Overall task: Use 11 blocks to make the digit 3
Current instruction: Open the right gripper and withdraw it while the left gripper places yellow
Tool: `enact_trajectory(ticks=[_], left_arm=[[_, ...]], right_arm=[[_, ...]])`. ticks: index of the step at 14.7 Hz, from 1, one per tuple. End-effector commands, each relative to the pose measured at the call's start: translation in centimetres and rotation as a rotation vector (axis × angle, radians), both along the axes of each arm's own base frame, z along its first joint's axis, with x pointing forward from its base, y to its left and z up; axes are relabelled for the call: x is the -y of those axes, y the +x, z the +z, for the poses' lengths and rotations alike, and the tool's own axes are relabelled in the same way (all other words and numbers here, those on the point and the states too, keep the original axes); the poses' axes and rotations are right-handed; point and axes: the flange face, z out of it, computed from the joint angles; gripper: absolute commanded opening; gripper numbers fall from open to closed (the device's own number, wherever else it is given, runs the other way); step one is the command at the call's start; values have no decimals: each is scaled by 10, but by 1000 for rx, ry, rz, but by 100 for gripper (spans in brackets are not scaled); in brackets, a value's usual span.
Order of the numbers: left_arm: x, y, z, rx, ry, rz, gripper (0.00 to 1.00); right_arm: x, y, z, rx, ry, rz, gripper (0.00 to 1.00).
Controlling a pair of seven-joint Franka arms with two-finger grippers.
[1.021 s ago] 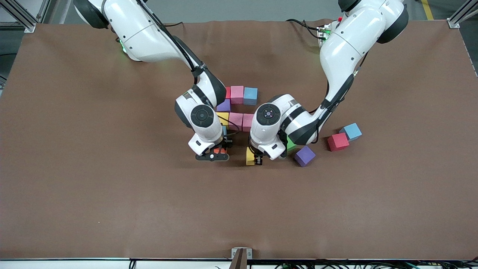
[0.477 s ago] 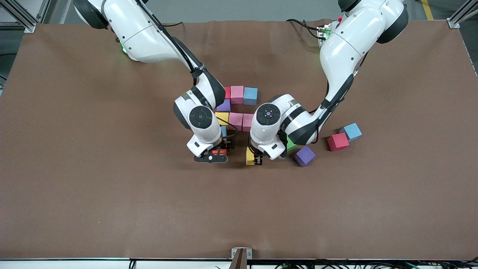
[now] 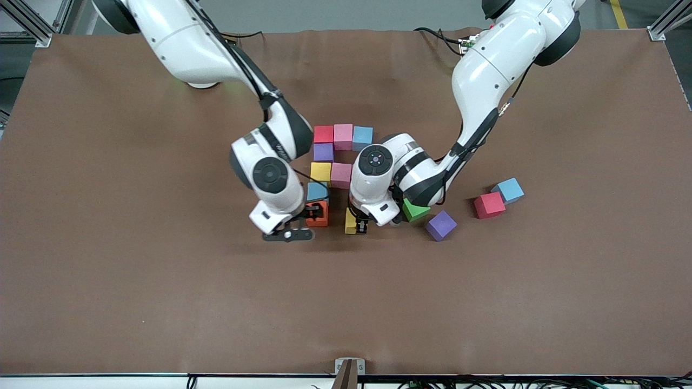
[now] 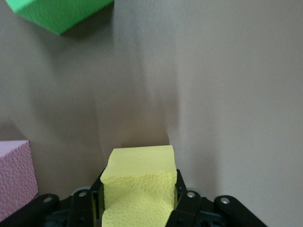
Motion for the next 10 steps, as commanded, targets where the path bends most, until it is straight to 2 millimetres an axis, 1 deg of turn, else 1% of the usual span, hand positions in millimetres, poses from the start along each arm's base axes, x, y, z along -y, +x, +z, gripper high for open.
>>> enact_trajectory(ticks=[1, 2, 3, 4, 5, 6, 7, 8, 10], left_arm=[[15, -1, -6, 1, -13, -7, 28], [16, -1, -7, -1, -16, 6, 28], [23, -4, -6, 3, -23, 17, 28], [25, -5, -11, -6, -25, 33, 28], [27, -6, -12, -8, -26, 47, 28], [32, -11, -14, -11, -27, 52, 28], [33, -12, -17, -8, -18, 59, 28], [36, -15, -21, -12, -15, 58, 28], [40, -12, -21, -9, -28, 65, 28]], right_arm=[[65, 14, 39, -45, -19, -35, 100], [87, 20, 50, -53, -28, -63, 100], [104, 24, 60, -59, -30, -76, 100], [123, 28, 71, -64, -31, -81, 100], [143, 31, 81, -73, -32, -81, 100], [159, 33, 91, -78, -33, -87, 100], [181, 37, 103, -73, -30, -109, 100], [197, 42, 108, -63, -26, -132, 100], [222, 47, 113, -61, -26, -161, 100]])
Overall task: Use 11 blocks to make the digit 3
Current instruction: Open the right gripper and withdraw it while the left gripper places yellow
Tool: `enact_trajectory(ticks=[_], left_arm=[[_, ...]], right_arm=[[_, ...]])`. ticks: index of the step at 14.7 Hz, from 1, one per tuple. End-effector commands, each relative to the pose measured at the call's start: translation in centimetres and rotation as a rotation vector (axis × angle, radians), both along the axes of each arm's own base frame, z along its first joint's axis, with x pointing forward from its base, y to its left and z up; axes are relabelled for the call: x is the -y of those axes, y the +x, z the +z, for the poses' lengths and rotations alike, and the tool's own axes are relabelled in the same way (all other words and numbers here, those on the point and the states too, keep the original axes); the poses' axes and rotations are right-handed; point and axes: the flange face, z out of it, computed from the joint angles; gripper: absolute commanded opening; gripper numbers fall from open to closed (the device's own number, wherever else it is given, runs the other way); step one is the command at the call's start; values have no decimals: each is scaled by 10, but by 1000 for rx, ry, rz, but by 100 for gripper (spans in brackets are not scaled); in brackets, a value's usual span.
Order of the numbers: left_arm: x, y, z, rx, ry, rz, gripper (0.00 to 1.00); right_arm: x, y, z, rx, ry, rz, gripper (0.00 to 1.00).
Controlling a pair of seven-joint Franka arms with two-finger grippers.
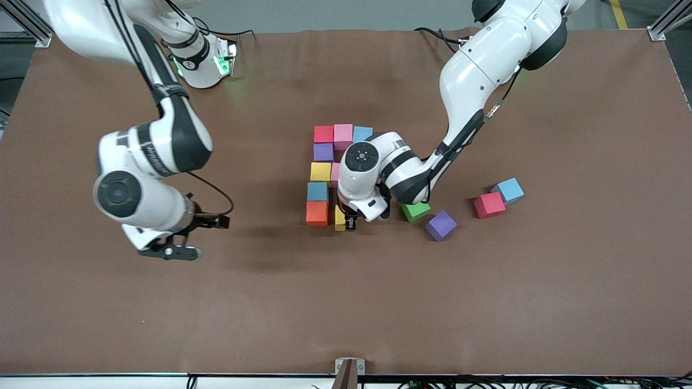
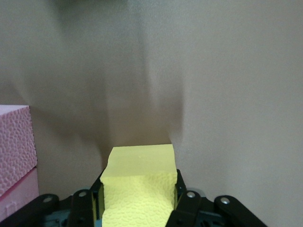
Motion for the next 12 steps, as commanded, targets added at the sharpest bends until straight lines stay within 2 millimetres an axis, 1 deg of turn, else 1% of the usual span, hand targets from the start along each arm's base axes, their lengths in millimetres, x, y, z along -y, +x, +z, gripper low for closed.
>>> enact_trajectory(ticks=[1, 2, 3, 4, 5, 7, 8, 10, 12], left_arm=[[15, -2, -15, -12, -16, 12, 28], [17, -5, -17, -14, -14, 7, 28], [21, -8, -17, -14, -15, 2, 28], [21, -8, -17, -15, -16, 4, 28], [22, -8, -17, -15, -16, 2, 28], [25, -11, -16, -13, -18, -2, 28], [25, -11, -17, -14, -17, -2, 28], [26, -12, -18, -16, -17, -4, 30], [26, -11, -18, -15, -18, -3, 31]], right_arm=[[38, -2, 11, -17, 0, -37, 100], [60, -1, 18, -24, 3, -28, 100], [79, -1, 32, -19, 14, 11, 100], [103, -5, 47, -28, 21, 52, 100], [122, -13, 66, -41, 25, 72, 100], [157, -18, 84, -37, 33, 53, 100], [169, -20, 89, -39, 34, 60, 100], [186, -26, 96, -61, 40, 67, 100], [198, -33, 114, -44, 39, 49, 100]])
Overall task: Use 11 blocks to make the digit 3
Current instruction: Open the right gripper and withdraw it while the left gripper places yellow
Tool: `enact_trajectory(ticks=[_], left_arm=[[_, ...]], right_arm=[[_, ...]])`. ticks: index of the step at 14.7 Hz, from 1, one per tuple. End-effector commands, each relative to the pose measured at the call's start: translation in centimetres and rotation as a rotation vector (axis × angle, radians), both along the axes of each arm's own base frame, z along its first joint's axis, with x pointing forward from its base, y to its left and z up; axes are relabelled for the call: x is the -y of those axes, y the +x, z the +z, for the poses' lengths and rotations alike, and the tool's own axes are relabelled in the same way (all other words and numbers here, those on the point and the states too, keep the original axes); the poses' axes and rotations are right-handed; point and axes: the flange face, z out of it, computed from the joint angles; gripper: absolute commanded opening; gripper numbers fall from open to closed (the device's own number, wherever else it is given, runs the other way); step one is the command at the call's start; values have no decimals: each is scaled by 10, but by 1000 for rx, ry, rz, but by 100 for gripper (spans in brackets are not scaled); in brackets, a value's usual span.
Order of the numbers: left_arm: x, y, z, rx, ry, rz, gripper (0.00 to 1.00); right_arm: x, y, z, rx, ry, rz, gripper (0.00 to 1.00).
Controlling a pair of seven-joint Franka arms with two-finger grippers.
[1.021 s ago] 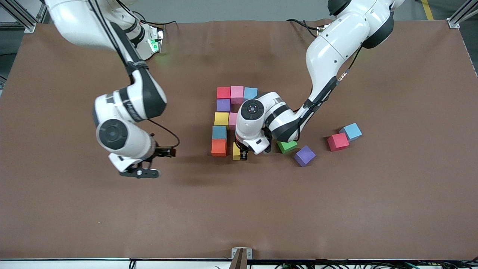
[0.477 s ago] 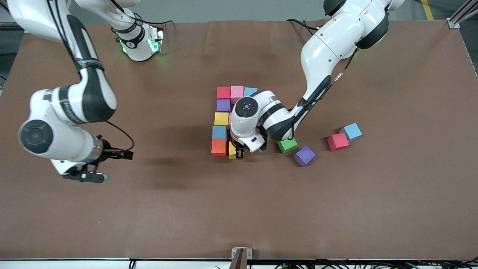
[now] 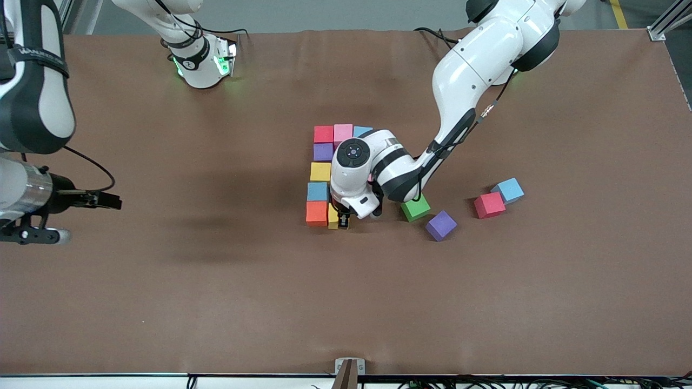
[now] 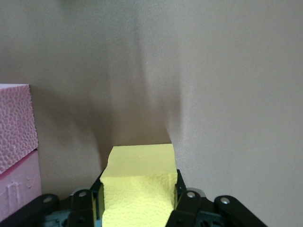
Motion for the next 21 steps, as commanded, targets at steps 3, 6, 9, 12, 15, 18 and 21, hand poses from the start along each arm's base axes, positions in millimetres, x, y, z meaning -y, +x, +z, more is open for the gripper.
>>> enact_trajectory(ticks=[3, 6, 9, 12, 15, 18, 21], left_arm=[[8, -2, -15, -16, -8, 8, 87], [7, 2, -1, 3, -10, 9, 100], [8, 1, 16, 12, -10, 6, 100], [9, 1, 31, 14, -11, 10, 100], [6, -6, 45, 1, 27, 2, 100], [-11, -3, 62, -40, 80, 11, 100], [-55, 10, 79, -73, 92, -43, 100]], right_arm=[[8, -14, 35, 41, 13, -7, 100], [17, -19, 46, 22, 7, 27, 100], [24, -21, 57, 25, 2, 16, 100], [39, -31, 83, -11, -1, -11, 100], [56, -38, 96, -33, -54, 17, 100], [53, -36, 107, -10, -50, 49, 100], [44, -34, 117, 19, -56, 62, 100]])
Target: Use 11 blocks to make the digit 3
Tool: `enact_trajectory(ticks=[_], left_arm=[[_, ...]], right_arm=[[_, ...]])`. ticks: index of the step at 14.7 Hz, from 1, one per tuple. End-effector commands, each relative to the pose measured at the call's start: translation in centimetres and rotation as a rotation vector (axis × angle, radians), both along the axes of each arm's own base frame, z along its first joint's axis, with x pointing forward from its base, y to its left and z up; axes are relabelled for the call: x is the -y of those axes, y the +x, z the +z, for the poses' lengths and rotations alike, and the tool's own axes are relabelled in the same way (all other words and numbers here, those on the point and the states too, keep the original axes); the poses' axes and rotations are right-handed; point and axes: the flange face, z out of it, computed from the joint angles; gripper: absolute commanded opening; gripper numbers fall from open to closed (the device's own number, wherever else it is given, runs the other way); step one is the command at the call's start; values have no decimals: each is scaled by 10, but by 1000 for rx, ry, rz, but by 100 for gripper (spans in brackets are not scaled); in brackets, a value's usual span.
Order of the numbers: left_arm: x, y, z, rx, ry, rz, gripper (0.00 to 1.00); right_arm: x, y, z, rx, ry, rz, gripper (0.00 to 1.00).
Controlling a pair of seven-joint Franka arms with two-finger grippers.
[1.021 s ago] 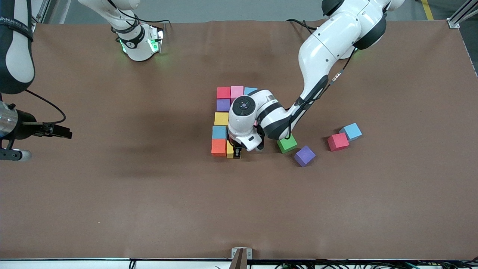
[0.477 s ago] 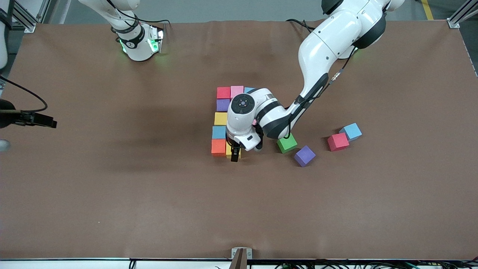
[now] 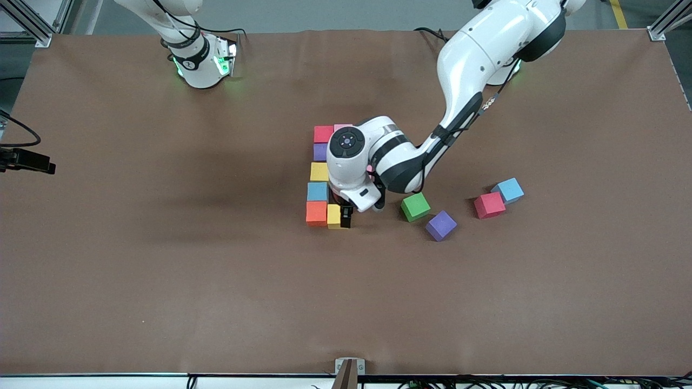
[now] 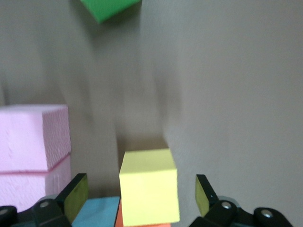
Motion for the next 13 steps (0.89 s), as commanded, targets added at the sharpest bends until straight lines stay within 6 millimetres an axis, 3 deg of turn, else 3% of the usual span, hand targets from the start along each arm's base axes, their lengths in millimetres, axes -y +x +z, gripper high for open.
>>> enact_trajectory(ticks=[1, 4, 7, 9, 13], left_arm=[[-55, 9, 21, -49, 3, -38, 100], [-115, 22, 27, -71, 29, -86, 100], [-168, 21, 17, -92, 77, -250, 100], [-188, 20, 15, -72, 80, -338, 100], [-230, 16, -9, -100, 95, -484, 100]], right_arm=[[-8, -1, 13, 19, -18, 26, 100], [-19, -1, 12, 20, 34, 22, 100], [-40, -12, 18, -31, 59, 53, 100], [-46, -13, 20, -33, 61, 62, 100], [-51, -17, 31, -13, 50, 75, 100]])
